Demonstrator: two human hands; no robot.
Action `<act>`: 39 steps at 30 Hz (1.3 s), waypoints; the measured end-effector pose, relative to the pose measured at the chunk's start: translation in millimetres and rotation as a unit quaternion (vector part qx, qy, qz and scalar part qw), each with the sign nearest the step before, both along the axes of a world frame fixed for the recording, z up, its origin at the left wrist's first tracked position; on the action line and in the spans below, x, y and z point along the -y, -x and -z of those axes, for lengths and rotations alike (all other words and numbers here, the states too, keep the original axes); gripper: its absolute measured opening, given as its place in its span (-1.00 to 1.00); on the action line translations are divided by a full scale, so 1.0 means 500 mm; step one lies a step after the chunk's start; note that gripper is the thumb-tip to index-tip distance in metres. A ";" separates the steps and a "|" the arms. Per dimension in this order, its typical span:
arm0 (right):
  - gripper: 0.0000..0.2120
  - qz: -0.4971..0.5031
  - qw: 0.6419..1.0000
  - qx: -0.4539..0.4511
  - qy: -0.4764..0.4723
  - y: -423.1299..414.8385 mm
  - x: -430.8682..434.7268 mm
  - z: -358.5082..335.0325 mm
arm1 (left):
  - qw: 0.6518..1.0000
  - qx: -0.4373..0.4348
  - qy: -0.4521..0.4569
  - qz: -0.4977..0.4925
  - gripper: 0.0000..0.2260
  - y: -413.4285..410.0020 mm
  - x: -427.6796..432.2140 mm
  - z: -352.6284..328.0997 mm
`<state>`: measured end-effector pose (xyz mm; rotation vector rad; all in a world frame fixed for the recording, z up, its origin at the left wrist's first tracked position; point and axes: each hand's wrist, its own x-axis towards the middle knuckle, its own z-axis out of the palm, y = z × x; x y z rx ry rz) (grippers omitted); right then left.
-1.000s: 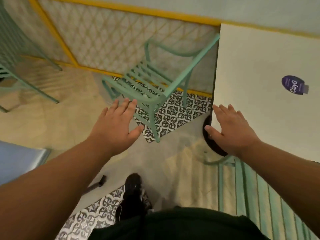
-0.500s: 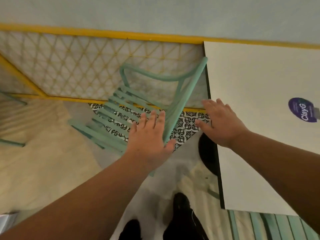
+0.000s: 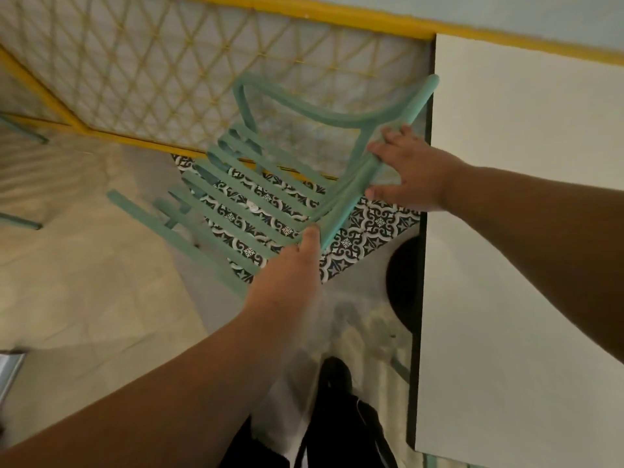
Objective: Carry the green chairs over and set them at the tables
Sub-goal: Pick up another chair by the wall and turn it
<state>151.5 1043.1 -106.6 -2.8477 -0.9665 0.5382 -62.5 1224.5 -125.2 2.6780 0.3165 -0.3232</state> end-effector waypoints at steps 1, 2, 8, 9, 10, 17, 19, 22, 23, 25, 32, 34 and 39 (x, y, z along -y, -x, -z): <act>-0.04 0.000 1.000 0.002 -0.003 -0.006 -0.005 0.003 | 1.000 0.002 0.000 -0.001 -0.39 0.002 0.000 0.000; -0.07 0.000 1.000 0.008 -0.006 -0.008 -0.008 0.005 | 1.000 0.004 0.001 -0.002 -0.39 0.003 0.001 0.000; -0.15 -0.006 1.000 0.019 -0.010 0.016 -0.009 -0.006 | 1.000 0.002 0.022 -0.015 -0.45 0.019 0.003 -0.003; -0.15 -0.004 1.000 0.021 -0.009 0.024 -0.008 -0.008 | 1.000 0.002 0.024 -0.016 -0.48 0.025 0.001 -0.003; -0.15 0.000 1.000 0.021 -0.009 0.035 -0.008 -0.010 | 1.000 0.004 0.025 -0.016 -0.51 0.033 -0.002 -0.002; -0.14 0.033 0.999 0.028 0.004 0.121 -0.009 -0.014 | 1.000 0.014 0.016 0.017 -0.61 0.095 -0.035 -0.001; -0.15 0.038 0.999 0.033 0.005 0.154 -0.017 -0.018 | 0.999 0.016 0.015 0.031 -0.60 0.122 -0.051 -0.003; -0.17 0.050 0.998 0.033 0.011 0.208 -0.032 -0.015 | 0.998 0.017 0.012 0.055 -0.55 0.164 -0.078 -0.002; -0.17 0.054 0.998 0.036 0.015 0.225 -0.036 -0.014 | 0.998 0.020 0.006 0.062 -0.55 0.181 -0.087 0.000; -0.18 0.063 0.997 0.039 0.018 0.267 -0.053 -0.016 | 0.997 0.010 -0.008 0.082 -0.55 0.210 -0.112 0.000; -0.16 0.054 0.990 0.106 0.080 0.361 -0.099 -0.020 | 0.989 0.003 -0.024 0.145 -0.61 0.266 -0.201 -0.004; -0.17 0.046 0.987 0.126 0.088 0.382 -0.111 -0.018 | 0.988 -0.003 -0.024 0.155 -0.61 0.285 -0.224 -0.007; -0.17 0.031 0.985 0.160 0.061 0.406 -0.108 -0.003 | 0.986 -0.016 -0.072 0.151 -0.58 0.309 -0.258 -0.017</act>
